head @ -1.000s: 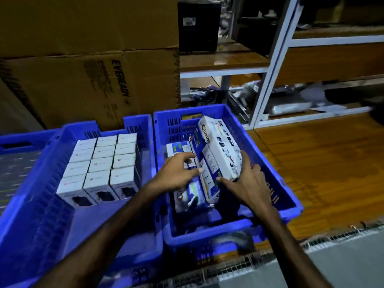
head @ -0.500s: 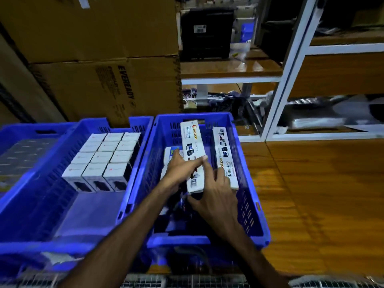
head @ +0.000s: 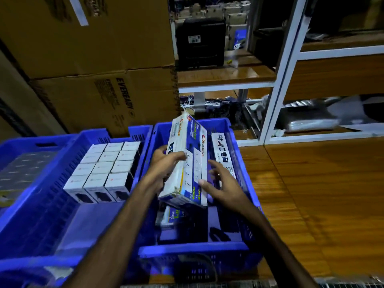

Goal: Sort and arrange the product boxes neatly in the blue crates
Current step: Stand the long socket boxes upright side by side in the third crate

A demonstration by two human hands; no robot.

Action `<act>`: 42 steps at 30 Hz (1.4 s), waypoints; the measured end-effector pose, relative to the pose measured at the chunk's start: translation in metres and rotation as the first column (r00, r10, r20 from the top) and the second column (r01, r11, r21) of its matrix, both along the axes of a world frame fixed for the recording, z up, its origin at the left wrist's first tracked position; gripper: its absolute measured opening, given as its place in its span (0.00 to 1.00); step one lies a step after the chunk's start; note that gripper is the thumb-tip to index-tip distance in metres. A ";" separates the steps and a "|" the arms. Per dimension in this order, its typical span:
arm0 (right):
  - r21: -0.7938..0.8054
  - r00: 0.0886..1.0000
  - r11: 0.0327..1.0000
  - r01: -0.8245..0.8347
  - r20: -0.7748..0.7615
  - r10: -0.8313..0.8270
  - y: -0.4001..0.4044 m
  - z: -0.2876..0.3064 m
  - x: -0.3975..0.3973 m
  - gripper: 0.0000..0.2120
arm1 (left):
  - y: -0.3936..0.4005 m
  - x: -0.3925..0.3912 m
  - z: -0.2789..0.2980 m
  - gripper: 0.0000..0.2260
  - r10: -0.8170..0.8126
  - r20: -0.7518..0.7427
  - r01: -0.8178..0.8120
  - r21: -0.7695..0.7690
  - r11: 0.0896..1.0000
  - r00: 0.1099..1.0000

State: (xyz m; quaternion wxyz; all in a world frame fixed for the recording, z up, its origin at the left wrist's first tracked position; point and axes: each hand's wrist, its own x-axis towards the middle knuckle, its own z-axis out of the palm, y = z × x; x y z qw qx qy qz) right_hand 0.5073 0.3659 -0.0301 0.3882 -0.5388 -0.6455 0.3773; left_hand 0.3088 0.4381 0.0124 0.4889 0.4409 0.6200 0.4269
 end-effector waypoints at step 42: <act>0.645 0.803 0.597 0.477 -0.043 -0.595 0.034 0.094 -0.022 0.44 | 0.022 -0.081 0.078 0.37 0.228 -0.763 0.527 0.598 0.605 0.605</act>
